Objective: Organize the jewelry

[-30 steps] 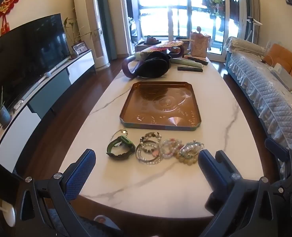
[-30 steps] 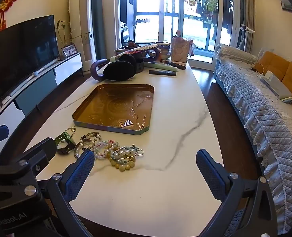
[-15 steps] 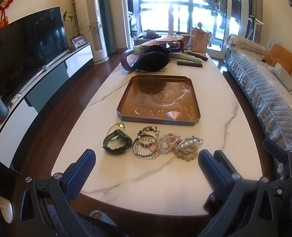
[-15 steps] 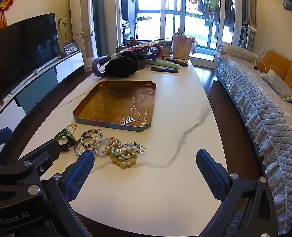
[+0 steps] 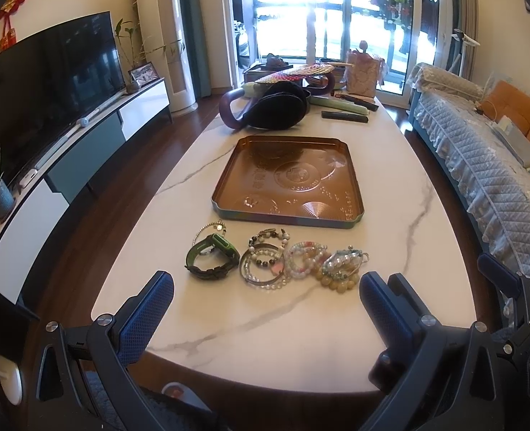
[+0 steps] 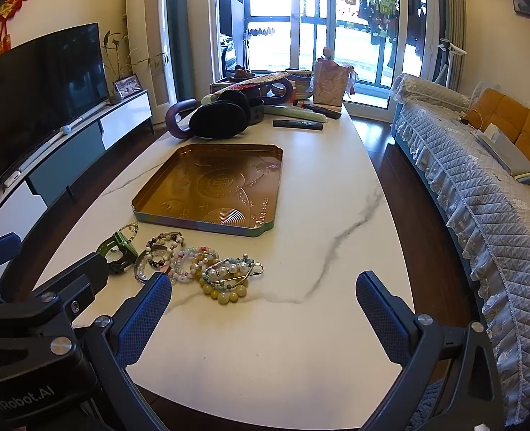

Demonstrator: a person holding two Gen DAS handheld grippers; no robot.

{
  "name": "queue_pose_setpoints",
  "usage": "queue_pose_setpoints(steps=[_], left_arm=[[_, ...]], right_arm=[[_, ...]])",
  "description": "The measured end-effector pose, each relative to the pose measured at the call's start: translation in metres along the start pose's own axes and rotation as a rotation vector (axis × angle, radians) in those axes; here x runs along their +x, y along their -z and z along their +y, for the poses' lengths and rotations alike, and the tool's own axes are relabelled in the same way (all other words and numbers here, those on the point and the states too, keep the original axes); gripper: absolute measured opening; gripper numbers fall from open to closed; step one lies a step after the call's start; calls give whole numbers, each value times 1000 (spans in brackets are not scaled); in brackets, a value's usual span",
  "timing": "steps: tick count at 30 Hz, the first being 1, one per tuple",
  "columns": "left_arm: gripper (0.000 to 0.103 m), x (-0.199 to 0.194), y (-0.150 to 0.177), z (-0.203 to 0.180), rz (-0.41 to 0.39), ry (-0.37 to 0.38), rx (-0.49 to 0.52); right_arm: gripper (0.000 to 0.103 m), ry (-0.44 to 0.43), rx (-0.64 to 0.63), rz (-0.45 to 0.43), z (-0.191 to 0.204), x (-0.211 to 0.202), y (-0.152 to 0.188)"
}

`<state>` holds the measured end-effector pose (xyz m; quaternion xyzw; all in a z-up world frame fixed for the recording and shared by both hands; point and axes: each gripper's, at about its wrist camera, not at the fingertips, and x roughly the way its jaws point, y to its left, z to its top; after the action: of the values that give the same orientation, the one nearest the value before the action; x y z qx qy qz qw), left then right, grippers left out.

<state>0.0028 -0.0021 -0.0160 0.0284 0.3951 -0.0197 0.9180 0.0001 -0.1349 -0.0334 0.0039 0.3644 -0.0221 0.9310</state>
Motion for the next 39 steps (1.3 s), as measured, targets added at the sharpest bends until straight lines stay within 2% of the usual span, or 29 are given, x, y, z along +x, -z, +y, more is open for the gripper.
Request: queue_pose_setpoints(steps=[39], left_arm=[[103, -2, 4, 0, 1, 12, 3]], right_arm=[[102, 2, 4, 8, -1, 1, 3]])
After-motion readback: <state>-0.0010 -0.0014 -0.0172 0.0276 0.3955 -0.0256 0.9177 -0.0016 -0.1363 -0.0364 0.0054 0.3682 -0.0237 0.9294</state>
